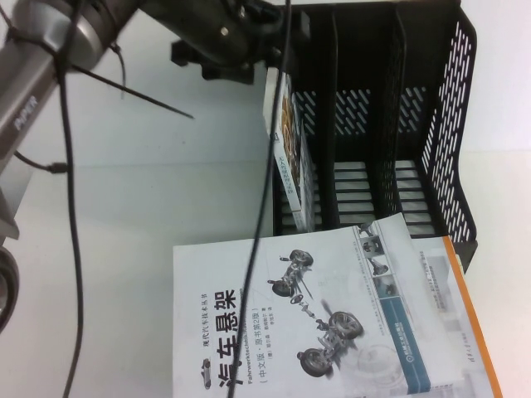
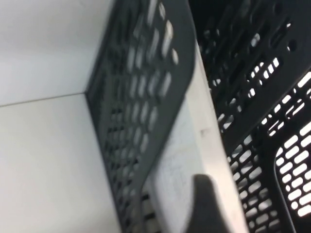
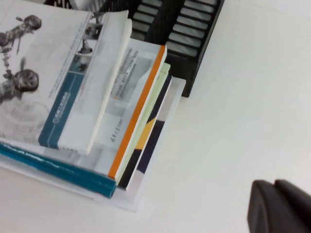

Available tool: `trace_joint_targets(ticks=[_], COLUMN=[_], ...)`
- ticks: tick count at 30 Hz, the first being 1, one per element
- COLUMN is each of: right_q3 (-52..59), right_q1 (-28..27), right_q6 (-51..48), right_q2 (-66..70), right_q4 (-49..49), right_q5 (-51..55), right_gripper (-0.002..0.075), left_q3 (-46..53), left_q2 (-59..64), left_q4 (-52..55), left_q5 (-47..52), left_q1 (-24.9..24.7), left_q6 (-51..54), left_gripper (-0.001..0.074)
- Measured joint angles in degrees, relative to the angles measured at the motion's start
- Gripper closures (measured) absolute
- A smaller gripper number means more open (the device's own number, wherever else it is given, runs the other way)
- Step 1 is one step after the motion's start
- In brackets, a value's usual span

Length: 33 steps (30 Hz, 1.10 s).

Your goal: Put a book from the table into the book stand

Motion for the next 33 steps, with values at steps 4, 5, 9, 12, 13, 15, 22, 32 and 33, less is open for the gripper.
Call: trace_joint_targets(ticks=[4,5,9,12,13,15,22,32,33], right_q3=[2.8,4.5,14.4,23.9,26.3,31.2,35.6,35.6,35.6], right_q1=[0.0,0.0,0.0,0.0,0.0,0.0,0.0,0.0,0.0], right_q6=[0.4,0.4,0.4,0.4,0.4,0.5,0.4,0.4,0.4], right_q2=[-3.9,-5.2,-11.3,-15.5,-16.8,-18.8,-20.2,-20.2,-20.2], right_q4=[0.0,0.3,3.2,6.5,7.6,10.6,13.2,17.9,18.1], right_q5=[1.2,0.3,-7.9,-16.6,-18.9,-24.1,-31.0,-30.2,-30.0], right_gripper=[0.0728,0.0728,0.0728,0.0728,0.0728,0.0728,0.0728,0.0728,0.0728], left_q3=[-7.1,-8.5,-9.5,-9.5,-9.5,-9.6,-9.7,-9.8,-9.8], left_q2=[-0.2,-0.4,-3.5,-6.2,-7.1,-9.1,-16.5,-26.7,-27.5], left_q4=[1.1,1.4,2.2,2.9,3.1,3.1,1.0,17.7,20.8], left_q5=[8.3,10.1,12.7,12.6,12.4,12.3,13.1,13.1,13.1], left_q1=[2.5,3.2,4.5,4.5,4.5,4.5,0.7,-22.2,-24.2], left_q6=[1.5,2.1,3.0,3.8,4.3,5.9,12.5,14.8,13.9], left_gripper=[0.0496,0.0570,0.0706,0.0727,0.0729,0.0733,0.0734,0.0734,0.0734])
